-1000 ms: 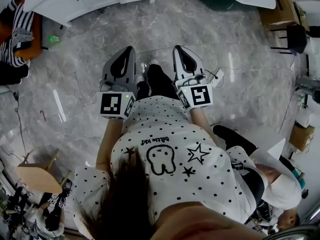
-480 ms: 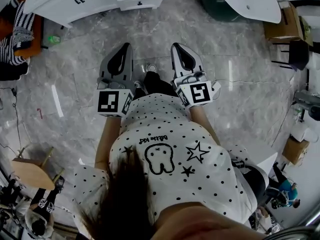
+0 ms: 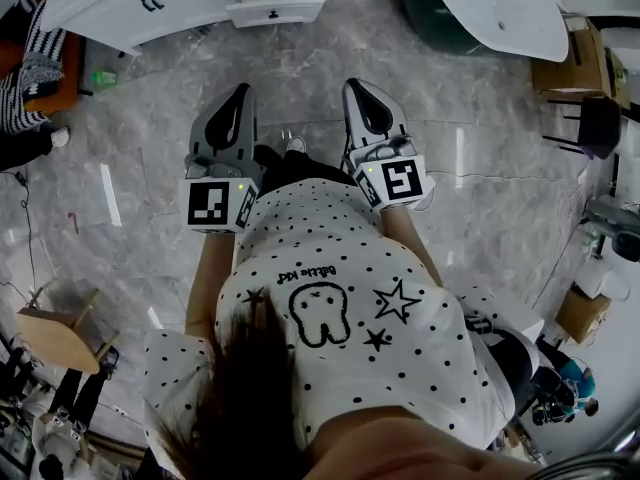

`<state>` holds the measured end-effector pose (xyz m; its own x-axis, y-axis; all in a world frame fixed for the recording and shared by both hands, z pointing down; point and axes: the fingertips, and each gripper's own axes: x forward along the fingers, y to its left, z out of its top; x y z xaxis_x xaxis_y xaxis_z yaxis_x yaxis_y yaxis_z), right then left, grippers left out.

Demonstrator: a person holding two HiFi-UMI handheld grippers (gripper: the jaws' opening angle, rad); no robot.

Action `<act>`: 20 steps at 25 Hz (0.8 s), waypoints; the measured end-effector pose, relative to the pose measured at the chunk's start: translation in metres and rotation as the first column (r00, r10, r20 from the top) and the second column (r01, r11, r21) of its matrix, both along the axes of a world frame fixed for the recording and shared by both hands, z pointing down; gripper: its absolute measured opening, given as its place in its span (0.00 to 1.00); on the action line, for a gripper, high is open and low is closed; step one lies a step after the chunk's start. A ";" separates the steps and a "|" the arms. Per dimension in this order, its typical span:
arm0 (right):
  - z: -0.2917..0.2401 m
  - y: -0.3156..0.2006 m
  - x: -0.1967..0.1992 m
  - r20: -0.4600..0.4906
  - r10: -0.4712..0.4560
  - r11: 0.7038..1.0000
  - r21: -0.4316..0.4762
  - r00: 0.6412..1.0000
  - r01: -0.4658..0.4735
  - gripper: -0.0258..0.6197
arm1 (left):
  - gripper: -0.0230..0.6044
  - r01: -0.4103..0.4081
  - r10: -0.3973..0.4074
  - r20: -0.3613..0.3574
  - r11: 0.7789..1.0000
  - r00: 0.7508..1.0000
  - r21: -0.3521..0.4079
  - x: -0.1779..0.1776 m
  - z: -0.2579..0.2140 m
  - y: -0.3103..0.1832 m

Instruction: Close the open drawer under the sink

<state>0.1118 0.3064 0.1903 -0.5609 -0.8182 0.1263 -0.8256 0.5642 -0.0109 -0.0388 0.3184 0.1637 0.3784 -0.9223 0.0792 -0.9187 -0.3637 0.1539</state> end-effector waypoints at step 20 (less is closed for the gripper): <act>0.004 -0.082 -0.012 -0.001 0.127 0.990 -0.060 0.992 -0.126 0.06 | 0.04 -0.087 0.087 -0.007 0.995 0.996 -0.044 -0.025 0.003 -0.106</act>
